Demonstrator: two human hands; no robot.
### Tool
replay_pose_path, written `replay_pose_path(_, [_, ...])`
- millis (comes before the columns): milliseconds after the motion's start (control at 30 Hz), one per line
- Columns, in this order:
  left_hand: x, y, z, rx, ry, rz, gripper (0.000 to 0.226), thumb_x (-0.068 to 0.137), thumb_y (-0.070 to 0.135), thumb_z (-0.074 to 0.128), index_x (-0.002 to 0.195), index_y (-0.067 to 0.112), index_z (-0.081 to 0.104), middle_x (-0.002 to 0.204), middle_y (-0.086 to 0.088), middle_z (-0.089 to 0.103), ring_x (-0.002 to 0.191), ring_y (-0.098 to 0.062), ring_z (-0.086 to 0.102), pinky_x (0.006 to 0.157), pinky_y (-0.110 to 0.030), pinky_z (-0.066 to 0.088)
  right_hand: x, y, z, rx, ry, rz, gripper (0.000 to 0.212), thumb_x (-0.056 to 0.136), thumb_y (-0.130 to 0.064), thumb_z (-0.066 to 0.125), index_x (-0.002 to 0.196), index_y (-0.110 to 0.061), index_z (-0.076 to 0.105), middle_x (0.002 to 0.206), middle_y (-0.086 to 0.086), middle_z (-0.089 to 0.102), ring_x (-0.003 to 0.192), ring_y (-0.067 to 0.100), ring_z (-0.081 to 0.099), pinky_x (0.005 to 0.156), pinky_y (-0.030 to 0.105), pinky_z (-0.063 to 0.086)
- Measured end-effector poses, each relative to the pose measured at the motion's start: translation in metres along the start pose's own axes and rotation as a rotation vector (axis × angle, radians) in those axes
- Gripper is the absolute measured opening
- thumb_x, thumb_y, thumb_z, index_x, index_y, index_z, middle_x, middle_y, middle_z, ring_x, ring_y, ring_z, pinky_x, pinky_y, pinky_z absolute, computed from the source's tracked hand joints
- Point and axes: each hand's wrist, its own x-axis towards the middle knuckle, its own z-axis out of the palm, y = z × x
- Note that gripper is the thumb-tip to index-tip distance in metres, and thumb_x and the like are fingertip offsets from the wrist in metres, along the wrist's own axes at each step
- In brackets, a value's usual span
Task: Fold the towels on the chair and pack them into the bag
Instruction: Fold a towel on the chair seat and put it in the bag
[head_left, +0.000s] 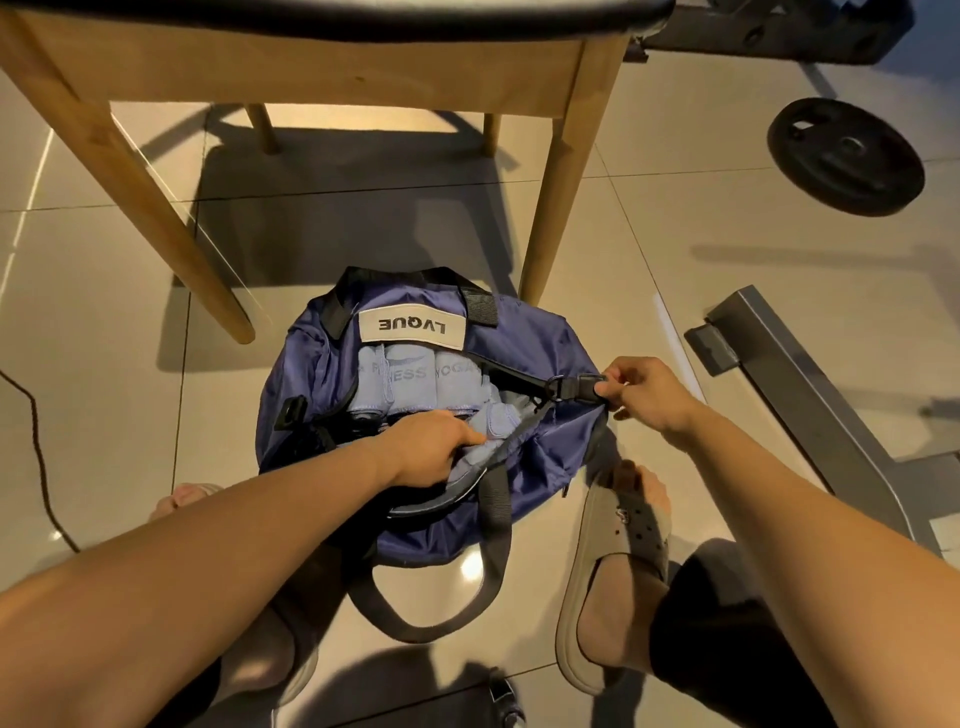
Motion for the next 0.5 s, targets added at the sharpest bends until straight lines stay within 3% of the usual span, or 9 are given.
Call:
replay_pose_path(100, [0.002,0.001,-0.001,-0.064,-0.153,-0.059,0.053,0.091,0.013,0.048,0.136,0.037,0.060,0.131,-0.002,0.067,0.117,-0.030,0.060,0.099,-0.044,0.050,-0.006,0.011,-0.007,0.282,-0.087,0.072,0.017,0.098,-0.003,0.062,0.082,-0.006,0.056,0.082,0.012,0.058,0.078,0.024,0.053,0.073,0.034,0.051])
replay_pose_path(200, [0.003,0.004,-0.004,-0.107,-0.247,-0.115,0.057,0.089,0.010,0.046,0.140,0.033,0.057,0.138,-0.004,0.063,0.124,-0.030,0.058,0.106,-0.042,0.046,-0.005,0.013,-0.006,0.488,-0.304,0.172,0.019,0.099,-0.005,0.060,0.080,-0.011,0.058,0.084,0.008,0.060,0.078,0.019,0.057,0.079,0.034,0.049])
replay_pose_path(333, [-0.007,0.019,-0.019,-0.371,-0.192,-0.240,0.048,0.096,0.000,0.045,0.135,0.018,0.067,0.142,0.001,0.062,0.130,-0.018,0.055,0.111,-0.027,0.038,-0.004,0.001,-0.014,0.205,-0.210,0.197,0.016,0.100,-0.003,0.058,0.085,-0.006,0.063,0.084,0.015,0.059,0.074,0.021,0.058,0.076,0.039,0.054])
replay_pose_path(400, [-0.018,0.020,-0.035,-0.439,-0.085,-0.282,0.040,0.099,0.000,0.045,0.124,0.013,0.073,0.131,0.001,0.068,0.119,-0.013,0.059,0.104,-0.023,0.041,-0.001,-0.009,-0.016,-0.006,-0.126,0.195,0.013,0.099,-0.001,0.055,0.091,-0.001,0.065,0.083,0.016,0.062,0.073,0.024,0.059,0.072,0.039,0.055])
replay_pose_path(500, [-0.040,0.010,-0.062,-0.301,0.080,-0.324,0.026,0.100,0.013,0.048,0.096,0.012,0.074,0.098,-0.003,0.072,0.087,-0.020,0.062,0.081,-0.034,0.052,-0.004,-0.031,-0.005,-0.241,0.058,0.113,0.016,0.093,-0.011,0.059,0.081,-0.002,0.066,0.076,0.014,0.066,0.071,0.029,0.063,0.069,0.039,0.056])
